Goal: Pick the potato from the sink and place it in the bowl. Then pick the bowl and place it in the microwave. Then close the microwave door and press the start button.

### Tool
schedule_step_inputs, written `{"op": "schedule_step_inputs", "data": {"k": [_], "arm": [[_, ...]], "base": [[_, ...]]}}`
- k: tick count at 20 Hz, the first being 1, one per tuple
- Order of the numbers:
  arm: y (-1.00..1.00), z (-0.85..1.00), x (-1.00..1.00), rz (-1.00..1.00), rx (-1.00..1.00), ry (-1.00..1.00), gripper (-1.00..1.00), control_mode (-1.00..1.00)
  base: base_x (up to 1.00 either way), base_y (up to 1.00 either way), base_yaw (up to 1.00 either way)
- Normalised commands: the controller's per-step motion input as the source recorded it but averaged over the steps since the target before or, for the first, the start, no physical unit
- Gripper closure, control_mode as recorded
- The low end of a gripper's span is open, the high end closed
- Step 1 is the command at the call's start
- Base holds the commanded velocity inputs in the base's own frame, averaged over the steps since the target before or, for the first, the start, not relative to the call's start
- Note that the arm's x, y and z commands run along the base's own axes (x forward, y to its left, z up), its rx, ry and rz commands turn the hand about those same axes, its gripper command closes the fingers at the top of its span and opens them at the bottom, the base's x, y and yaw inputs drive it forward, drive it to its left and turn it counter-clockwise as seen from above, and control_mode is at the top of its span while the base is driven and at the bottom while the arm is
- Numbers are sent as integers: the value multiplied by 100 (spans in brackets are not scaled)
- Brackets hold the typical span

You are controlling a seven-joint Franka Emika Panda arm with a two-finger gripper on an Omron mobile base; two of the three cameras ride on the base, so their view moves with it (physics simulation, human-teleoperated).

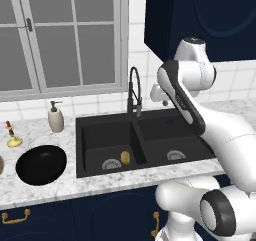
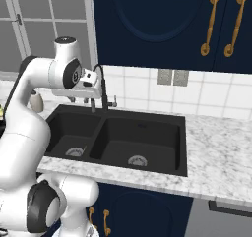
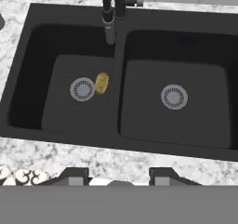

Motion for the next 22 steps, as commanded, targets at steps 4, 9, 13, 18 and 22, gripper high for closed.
{"op": "schedule_step_inputs", "data": {"k": [4,9,13,18,22], "arm": [[13,0,-51,1,0,-5,-100,-100],[80,-4,-40,1,-6,0,-100,-100],[96,-14,0,0,-14,7,-100,-100],[22,-43,1,0,-7,10,-100,-100],[3,-52,4,0,-3,15,-100,-100]], "base": [[0,0,0],[0,0,0],[0,0,0],[0,0,0],[0,0,0]]}}
